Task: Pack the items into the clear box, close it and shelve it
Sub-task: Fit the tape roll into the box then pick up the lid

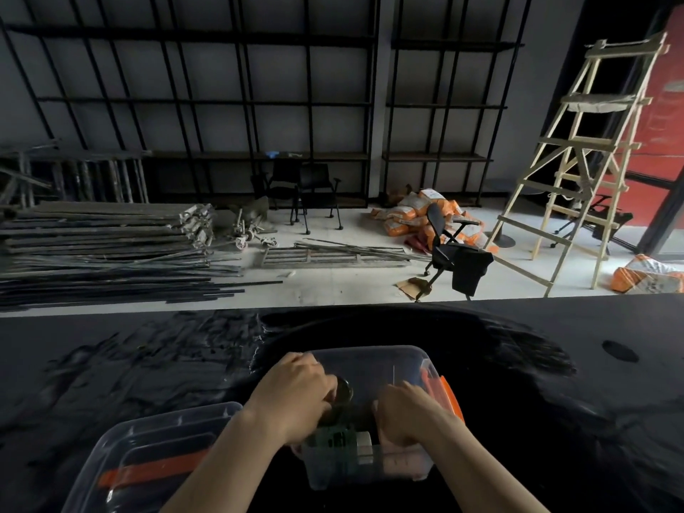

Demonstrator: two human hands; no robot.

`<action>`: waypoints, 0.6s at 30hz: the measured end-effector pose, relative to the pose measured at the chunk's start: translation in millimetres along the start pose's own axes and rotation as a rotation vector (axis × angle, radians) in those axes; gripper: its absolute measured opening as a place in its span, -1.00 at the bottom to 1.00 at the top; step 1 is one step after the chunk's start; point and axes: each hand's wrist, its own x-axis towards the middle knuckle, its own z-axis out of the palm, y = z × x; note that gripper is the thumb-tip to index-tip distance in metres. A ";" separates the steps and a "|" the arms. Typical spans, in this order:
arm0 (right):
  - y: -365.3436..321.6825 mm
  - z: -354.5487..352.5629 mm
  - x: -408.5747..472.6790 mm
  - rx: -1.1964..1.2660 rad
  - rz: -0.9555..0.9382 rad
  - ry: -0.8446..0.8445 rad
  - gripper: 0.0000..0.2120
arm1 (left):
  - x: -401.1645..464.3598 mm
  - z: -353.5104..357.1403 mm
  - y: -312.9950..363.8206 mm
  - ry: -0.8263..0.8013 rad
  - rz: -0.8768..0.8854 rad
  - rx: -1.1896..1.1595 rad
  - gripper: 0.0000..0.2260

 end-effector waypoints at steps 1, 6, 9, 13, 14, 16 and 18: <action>2.4 2.9 1.6 -0.016 0.003 -0.003 -0.86 | -2.2 -0.2 0.1 -0.019 -0.013 0.014 -0.77; 6.0 5.8 4.4 0.036 0.038 -0.021 -0.89 | -7.2 2.6 2.9 0.065 -0.075 -0.099 -0.77; 5.2 -2.0 -2.3 0.127 0.006 -0.009 -0.87 | -12.8 10.5 6.1 0.351 -0.227 -0.398 -0.71; 1.0 -10.6 -6.1 0.443 -0.024 -0.168 -0.80 | -5.6 35.1 19.0 0.378 -0.512 -0.854 -0.56; -2.2 -12.2 -6.0 0.491 -0.005 -0.232 -0.77 | -1.5 42.4 21.7 0.341 -0.558 -0.933 -0.55; -7.7 -11.5 -4.3 0.500 0.018 -0.318 -0.72 | 3.9 52.6 23.7 0.316 -0.626 -1.046 -0.53; -11.5 -11.9 -4.9 0.502 0.023 -0.355 -0.72 | 7.0 59.5 22.8 0.304 -0.655 -1.063 -0.53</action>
